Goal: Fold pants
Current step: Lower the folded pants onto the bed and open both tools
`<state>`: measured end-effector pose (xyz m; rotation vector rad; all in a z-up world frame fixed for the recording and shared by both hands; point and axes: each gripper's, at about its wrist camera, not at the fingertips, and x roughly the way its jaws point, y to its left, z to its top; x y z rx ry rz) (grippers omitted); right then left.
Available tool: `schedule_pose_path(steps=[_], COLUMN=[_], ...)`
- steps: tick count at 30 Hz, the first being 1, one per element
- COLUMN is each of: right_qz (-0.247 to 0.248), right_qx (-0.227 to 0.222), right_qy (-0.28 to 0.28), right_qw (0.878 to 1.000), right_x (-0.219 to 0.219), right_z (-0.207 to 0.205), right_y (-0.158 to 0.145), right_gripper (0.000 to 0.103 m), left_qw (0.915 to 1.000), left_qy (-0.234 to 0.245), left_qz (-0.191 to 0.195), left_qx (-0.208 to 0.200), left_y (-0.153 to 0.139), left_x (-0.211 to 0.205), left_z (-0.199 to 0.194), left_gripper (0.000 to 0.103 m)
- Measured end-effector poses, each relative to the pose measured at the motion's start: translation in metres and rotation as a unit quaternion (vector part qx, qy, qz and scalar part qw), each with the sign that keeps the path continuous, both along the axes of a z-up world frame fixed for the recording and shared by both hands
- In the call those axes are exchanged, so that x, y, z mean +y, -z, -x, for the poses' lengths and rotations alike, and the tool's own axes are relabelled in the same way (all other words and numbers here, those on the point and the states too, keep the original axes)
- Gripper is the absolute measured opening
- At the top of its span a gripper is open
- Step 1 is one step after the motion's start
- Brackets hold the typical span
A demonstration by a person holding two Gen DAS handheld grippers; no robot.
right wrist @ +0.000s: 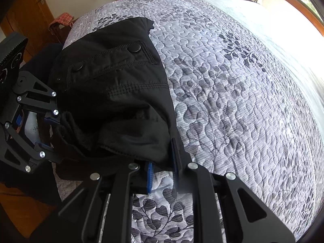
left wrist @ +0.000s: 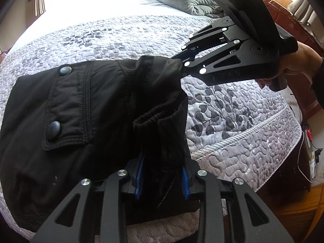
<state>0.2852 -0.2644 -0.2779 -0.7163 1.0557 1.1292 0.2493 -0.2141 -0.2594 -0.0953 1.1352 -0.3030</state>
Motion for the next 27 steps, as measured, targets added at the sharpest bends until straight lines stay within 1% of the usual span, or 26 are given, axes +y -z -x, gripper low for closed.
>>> schedule_pose_path(steps=[7, 9, 10, 11, 12, 13, 14, 15, 17, 18, 19, 21, 22, 23, 24, 25, 26, 27], right_qz=[-0.008, -0.007, -0.006, -0.004, -0.004, -0.005, -0.005, -0.005, -0.011, -0.012, -0.013, -0.038, -0.057, -0.082, -0.116, -0.156, -0.184, -0.202], right_qx=[0.008, 0.007, 0.006, 0.003, 0.005, 0.006, 0.004, 0.003, 0.021, 0.027, 0.041, 0.076, 0.091, 0.1, 0.108, 0.121, 0.123, 0.118], right_qy=[0.016, 0.024, 0.03, 0.038, 0.047, 0.058, 0.069, 0.083, 0.12, 0.141, 0.169, 0.236, 0.271, 0.306, 0.333, 0.346, 0.347, 0.342], right_qw=[1.0, 1.0, 1.0, 0.999, 0.999, 0.998, 0.998, 0.996, 0.993, 0.989, 0.985, 0.968, 0.956, 0.943, 0.93, 0.917, 0.911, 0.91], right_x=[-0.004, -0.005, -0.006, -0.007, -0.009, -0.012, -0.015, -0.02, -0.032, -0.039, -0.049, -0.073, -0.086, -0.098, -0.107, -0.11, -0.108, -0.1], right_z=[0.001, 0.002, 0.002, 0.002, 0.003, 0.003, 0.003, 0.004, 0.004, 0.004, 0.003, 0.001, 0.001, 0.002, 0.004, 0.009, 0.015, 0.021], right_y=[0.001, 0.0, -0.001, -0.003, -0.004, -0.006, -0.007, -0.008, -0.011, -0.011, -0.011, -0.012, -0.013, -0.016, -0.02, -0.025, -0.029, -0.032], right_gripper=[0.016, 0.017, 0.018, 0.023, 0.026, 0.03, 0.038, 0.042, 0.055, 0.058, 0.06, 0.06, 0.059, 0.053, 0.05, 0.044, 0.041, 0.04], left_qw=[0.9999, 0.9999, 0.9999, 0.9998, 0.9995, 0.9992, 0.999, 0.9988, 0.9979, 0.9972, 0.9962, 0.9934, 0.9915, 0.9895, 0.9877, 0.9864, 0.9853, 0.9849], left_qy=[0.004, 0.007, 0.009, 0.014, 0.021, 0.027, 0.031, 0.033, 0.033, 0.03, 0.029, 0.027, 0.027, 0.026, 0.024, 0.019, 0.014, 0.01], left_qz=[-0.01, -0.004, 0.0, 0.003, 0.01, 0.014, 0.016, 0.022, 0.049, 0.064, 0.077, 0.102, 0.116, 0.13, 0.142, 0.148, 0.152, 0.153], left_qx=[-0.004, -0.007, -0.01, -0.015, -0.02, -0.024, -0.028, -0.03, -0.025, -0.025, -0.029, -0.045, -0.051, -0.056, -0.062, -0.069, -0.076, -0.081], left_y=[0.002, 0.002, 0.002, 0.002, 0.002, 0.003, 0.002, 0.001, -0.004, -0.007, -0.013, -0.026, -0.033, -0.04, -0.045, -0.05, -0.054, -0.056], left_x=[-0.002, -0.002, -0.002, -0.001, -0.001, 0.0, 0.001, 0.003, 0.009, 0.014, 0.019, 0.031, 0.037, 0.045, 0.053, 0.061, 0.069, 0.076], left_z=[0.001, 0.002, 0.003, 0.004, 0.006, 0.007, 0.009, 0.01, 0.012, 0.014, 0.018, 0.027, 0.032, 0.037, 0.041, 0.044, 0.047, 0.048], left_gripper=[0.032, 0.033, 0.035, 0.038, 0.043, 0.045, 0.045, 0.047, 0.051, 0.055, 0.062, 0.07, 0.073, 0.074, 0.077, 0.082, 0.083, 0.086])
